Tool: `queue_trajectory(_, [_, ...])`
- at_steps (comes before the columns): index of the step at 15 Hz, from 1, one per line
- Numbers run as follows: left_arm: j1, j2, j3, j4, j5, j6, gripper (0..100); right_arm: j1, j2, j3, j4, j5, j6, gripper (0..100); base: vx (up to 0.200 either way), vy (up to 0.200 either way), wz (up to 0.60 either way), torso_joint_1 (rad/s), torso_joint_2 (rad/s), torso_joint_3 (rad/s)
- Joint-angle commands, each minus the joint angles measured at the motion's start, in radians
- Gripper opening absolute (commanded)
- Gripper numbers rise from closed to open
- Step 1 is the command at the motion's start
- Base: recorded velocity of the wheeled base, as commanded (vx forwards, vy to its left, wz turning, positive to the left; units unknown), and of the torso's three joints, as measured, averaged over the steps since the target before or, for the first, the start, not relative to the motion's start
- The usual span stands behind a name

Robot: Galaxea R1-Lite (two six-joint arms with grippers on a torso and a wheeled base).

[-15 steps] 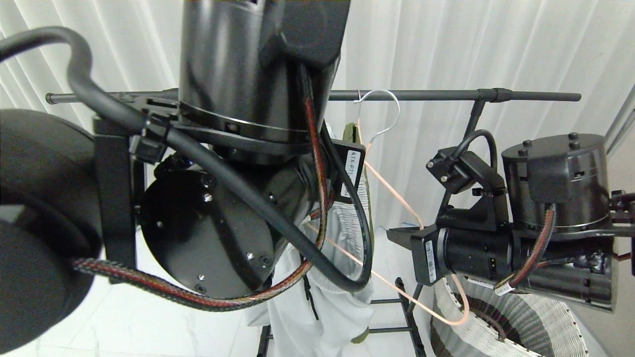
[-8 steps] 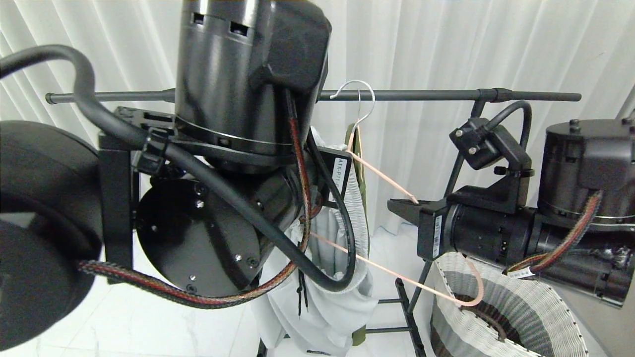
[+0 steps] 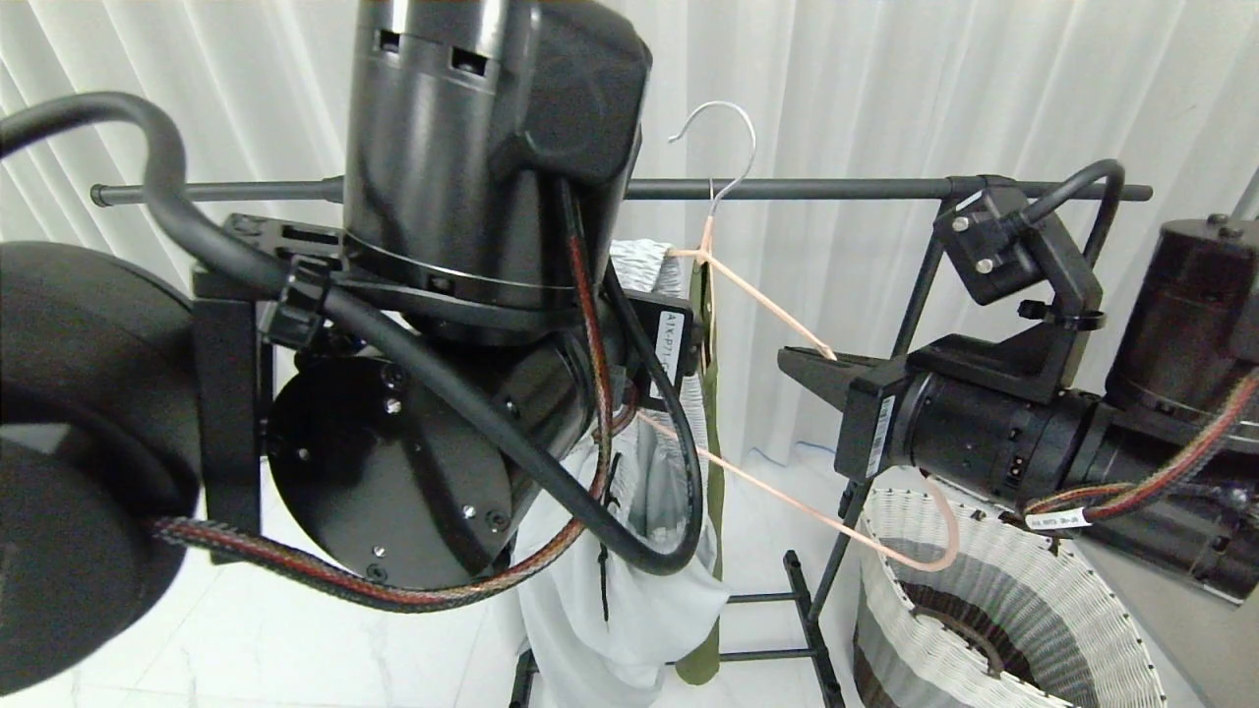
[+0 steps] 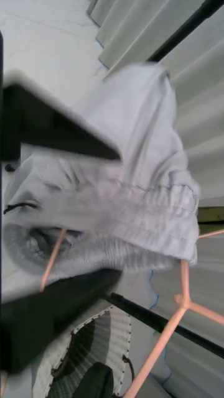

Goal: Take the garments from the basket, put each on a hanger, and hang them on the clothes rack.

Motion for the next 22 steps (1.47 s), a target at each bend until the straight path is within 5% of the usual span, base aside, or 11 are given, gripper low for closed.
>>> queue_trajectory(1, [-0.001, -0.009, 0.014, -0.025, 0.0, -0.003, 100, 0.0, -0.007, 0.015, -0.029, -0.008, -0.023, 0, 0.0, 0.0, 0.0, 0.0, 0.0, 0.0])
queue_trajectory(7, [0.009, -0.155, 0.221, -0.1, 0.0, 0.006, 100, -0.024, -0.013, 0.13, -0.224, -0.051, -0.175, 0, 0.0, 0.0, 0.0, 0.0, 0.0, 0.0])
queue_trajectory(9, [0.065, -0.218, 0.27, -0.1, -0.019, 0.067, 100, -0.05, -0.039, 0.157, -0.23, -0.042, -0.227, 0, 0.0, 0.0, 0.0, 0.0, 0.0, 0.0])
queue_trajectory(11, [0.171, -0.282, 0.299, -0.1, -0.166, 0.167, 100, -0.06, -0.064, 0.176, -0.232, -0.028, -0.253, 0, 0.0, 0.0, 0.0, 0.0, 0.0, 0.0])
queue_trajectory(15, [0.403, -0.344, 0.321, -0.1, -0.614, 0.48, 100, -0.061, -0.12, 0.223, -0.23, 0.024, -0.304, 0, 0.0, 0.0, 0.0, 0.0, 0.0, 0.0])
queue_trajectory(18, [0.441, -0.321, 0.316, -0.1, -0.866, 0.659, 100, -0.061, -0.131, 0.237, -0.23, 0.064, -0.345, 0, 0.0, 0.0, 0.0, 0.0, 0.0, 0.0])
queue_trajectory(22, [0.44, -0.232, 0.278, -0.132, -0.936, 0.741, 100, -0.061, -0.142, 0.263, -0.23, 0.121, -0.399, 0, 0.0, 0.0, 0.0, 0.0, 0.0, 0.0])
